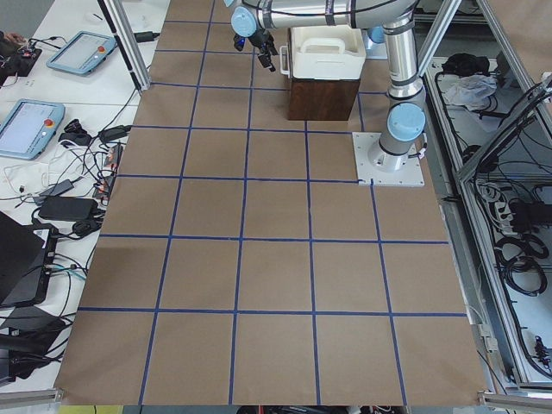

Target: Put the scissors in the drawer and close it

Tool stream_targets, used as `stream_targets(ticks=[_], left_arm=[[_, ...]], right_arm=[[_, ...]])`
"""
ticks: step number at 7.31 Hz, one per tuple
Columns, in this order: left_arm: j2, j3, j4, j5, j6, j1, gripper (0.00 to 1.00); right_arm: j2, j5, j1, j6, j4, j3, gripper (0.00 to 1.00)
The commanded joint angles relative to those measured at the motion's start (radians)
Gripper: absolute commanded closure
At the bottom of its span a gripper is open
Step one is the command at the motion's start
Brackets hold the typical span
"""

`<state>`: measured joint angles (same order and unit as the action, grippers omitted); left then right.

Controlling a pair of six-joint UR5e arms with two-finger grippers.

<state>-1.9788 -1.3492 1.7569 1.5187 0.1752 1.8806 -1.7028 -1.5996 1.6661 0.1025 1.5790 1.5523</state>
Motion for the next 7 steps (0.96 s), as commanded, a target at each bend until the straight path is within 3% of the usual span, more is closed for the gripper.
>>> stream_targets(ticks=[1,4,7], left_arm=[[0.098,0.027,-0.022,0.139,-0.036,-0.065,0.00],[0.277,-0.022,-0.030,0.167,-0.054,-0.118,0.00],[0.356,-0.088,-0.119,0.134,-0.152,-0.202,0.00]], right_arm=[[0.000,0.001,0.001,-0.001,-0.001,0.000,0.00],[0.000,0.003,0.001,0.000,0.002,0.000,0.00],[0.000,0.001,0.000,-0.003,-0.001,0.000,0.00]])
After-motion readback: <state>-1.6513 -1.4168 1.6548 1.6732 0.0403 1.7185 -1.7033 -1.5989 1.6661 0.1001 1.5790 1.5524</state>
